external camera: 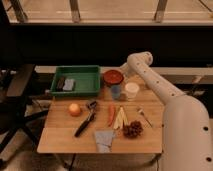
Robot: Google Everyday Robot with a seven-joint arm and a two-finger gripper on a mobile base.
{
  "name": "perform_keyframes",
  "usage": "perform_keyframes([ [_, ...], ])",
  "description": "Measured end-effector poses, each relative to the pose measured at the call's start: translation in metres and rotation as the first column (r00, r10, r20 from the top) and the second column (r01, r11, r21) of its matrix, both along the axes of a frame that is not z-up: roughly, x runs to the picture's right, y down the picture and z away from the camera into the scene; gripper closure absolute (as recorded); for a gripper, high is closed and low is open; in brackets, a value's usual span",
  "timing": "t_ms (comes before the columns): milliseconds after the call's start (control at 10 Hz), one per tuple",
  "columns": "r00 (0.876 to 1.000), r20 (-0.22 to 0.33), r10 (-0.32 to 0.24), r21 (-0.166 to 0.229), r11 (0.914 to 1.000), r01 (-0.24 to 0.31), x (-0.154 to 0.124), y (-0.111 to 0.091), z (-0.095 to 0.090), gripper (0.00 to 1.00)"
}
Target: Stack bowls into tray
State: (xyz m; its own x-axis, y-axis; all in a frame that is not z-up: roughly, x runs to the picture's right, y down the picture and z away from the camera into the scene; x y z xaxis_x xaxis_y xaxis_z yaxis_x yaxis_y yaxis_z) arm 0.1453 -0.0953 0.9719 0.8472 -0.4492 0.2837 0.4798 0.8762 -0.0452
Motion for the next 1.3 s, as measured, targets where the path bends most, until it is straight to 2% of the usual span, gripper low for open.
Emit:
perform_keyframes([
  [300, 0.998, 0.055, -0.015, -0.021, 0.9996, 0.017, -0.006, 0.008, 0.011, 0.35],
  [900, 0.983, 0.182, -0.03, -0.113, 0.9923, 0.051, -0.033, 0.039, 0.031, 0.35],
  [1000, 0.978, 0.208, -0.033, -0.128, 0.9898, 0.061, -0.044, 0.045, 0.035, 0.38],
  [1300, 0.972, 0.235, -0.024, -0.144, 0.9878, 0.06, -0.05, 0.048, 0.038, 0.64],
])
